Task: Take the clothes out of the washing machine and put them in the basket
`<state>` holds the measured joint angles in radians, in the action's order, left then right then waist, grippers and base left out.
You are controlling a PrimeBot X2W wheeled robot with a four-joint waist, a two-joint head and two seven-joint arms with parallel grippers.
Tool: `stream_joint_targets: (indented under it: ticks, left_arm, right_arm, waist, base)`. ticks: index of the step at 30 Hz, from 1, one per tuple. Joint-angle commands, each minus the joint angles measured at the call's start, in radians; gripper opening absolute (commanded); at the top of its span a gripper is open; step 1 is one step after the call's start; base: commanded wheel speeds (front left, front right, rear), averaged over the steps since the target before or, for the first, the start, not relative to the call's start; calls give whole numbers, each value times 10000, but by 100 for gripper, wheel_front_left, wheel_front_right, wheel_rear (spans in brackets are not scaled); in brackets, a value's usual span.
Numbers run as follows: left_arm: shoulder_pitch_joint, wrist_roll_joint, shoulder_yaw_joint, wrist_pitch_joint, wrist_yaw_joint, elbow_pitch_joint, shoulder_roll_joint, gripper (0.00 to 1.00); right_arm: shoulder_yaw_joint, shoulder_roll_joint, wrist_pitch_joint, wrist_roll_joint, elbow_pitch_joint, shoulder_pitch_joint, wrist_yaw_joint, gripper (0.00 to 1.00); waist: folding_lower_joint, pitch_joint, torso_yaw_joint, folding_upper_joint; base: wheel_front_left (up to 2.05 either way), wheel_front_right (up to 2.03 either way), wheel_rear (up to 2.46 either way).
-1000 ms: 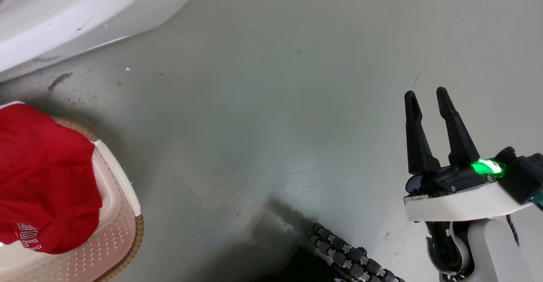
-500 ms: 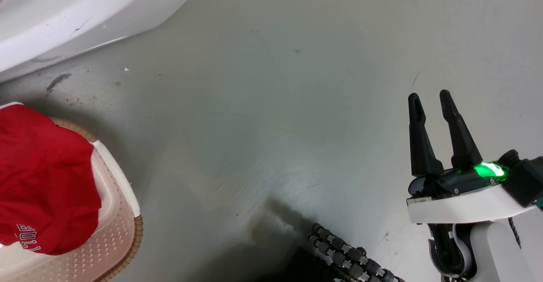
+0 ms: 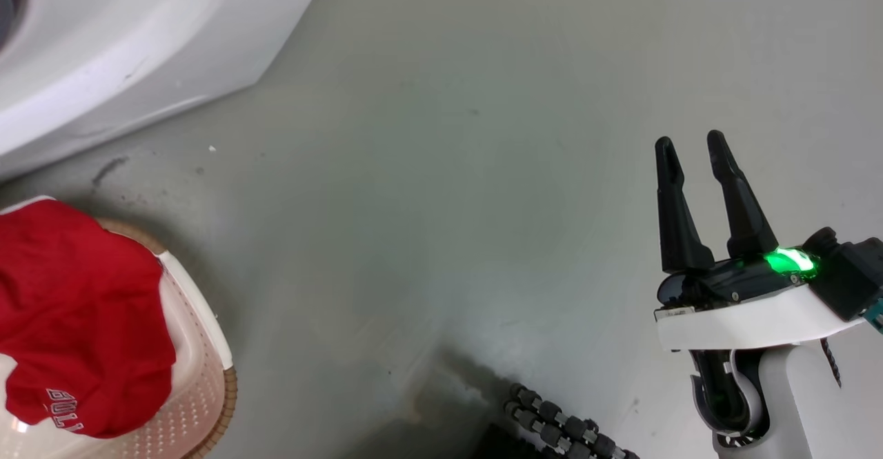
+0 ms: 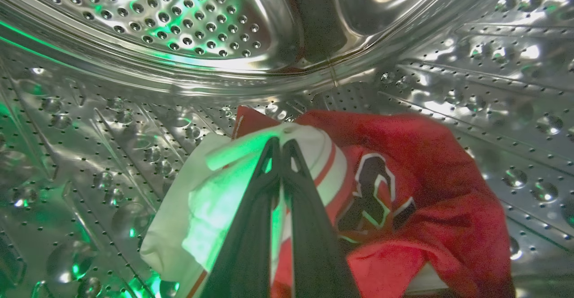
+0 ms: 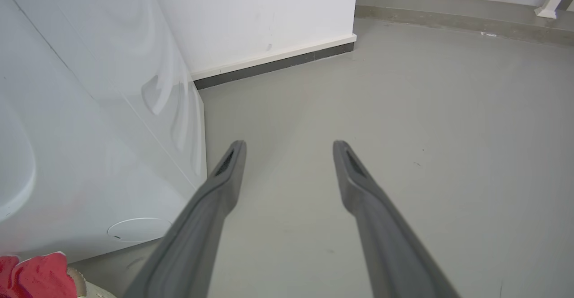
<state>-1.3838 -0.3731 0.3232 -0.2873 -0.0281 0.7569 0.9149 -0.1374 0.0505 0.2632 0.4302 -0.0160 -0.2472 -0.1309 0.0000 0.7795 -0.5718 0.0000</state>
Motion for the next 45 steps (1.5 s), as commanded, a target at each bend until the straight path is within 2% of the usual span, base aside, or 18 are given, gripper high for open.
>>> stream_joint_targets:
  ticks: [1,12,13,18,33,34,45]
  left_arm:
    - [260,-103,-51,254,-69,60,-115,0]
    - [2624,-1044,-560,2961,-375,425,-1237,0]
    - [3356,-1276,-661,3604,-459,212,-1573,0]
    - [4621,-1630,-823,4403,-625,-383,-2042,0]
    - [7821,-2127,-860,5073,-1490,-3465,-3004,0]
    - [8299,-2148,-798,5094,-1591,-3994,-3091,0]
    - [10725,-1987,-720,4694,-2689,-7479,-2892,0]
  right_arm:
    - [50,-2,19,-101,53,-57,5,100]
    - [651,-2,19,-716,227,293,3,100]
    - [821,1,17,-886,281,439,3,100]
    - [979,-1,19,-1197,417,723,3,100]
    - [1347,-1,-68,-1974,733,1530,3,100]
    - [1391,-1,-168,-2057,704,1635,3,100]
    - [1666,-4,-821,-2322,190,2364,3,100]
  waist:
    - [0,-271,35,0]
    - [0,-1872,737,0]
    - [0,-2389,991,0]
    - [0,-3253,1424,0]
    - [0,-5633,2649,0]
    - [0,-5964,2829,0]
    - [0,-7202,3583,0]
  base:
    - [0,0,0]
    - [0,0,0]
    - [0,0,0]
    - [0,0,0]
    - [0,0,0]
    - [0,0,0]
    - [0,0,0]
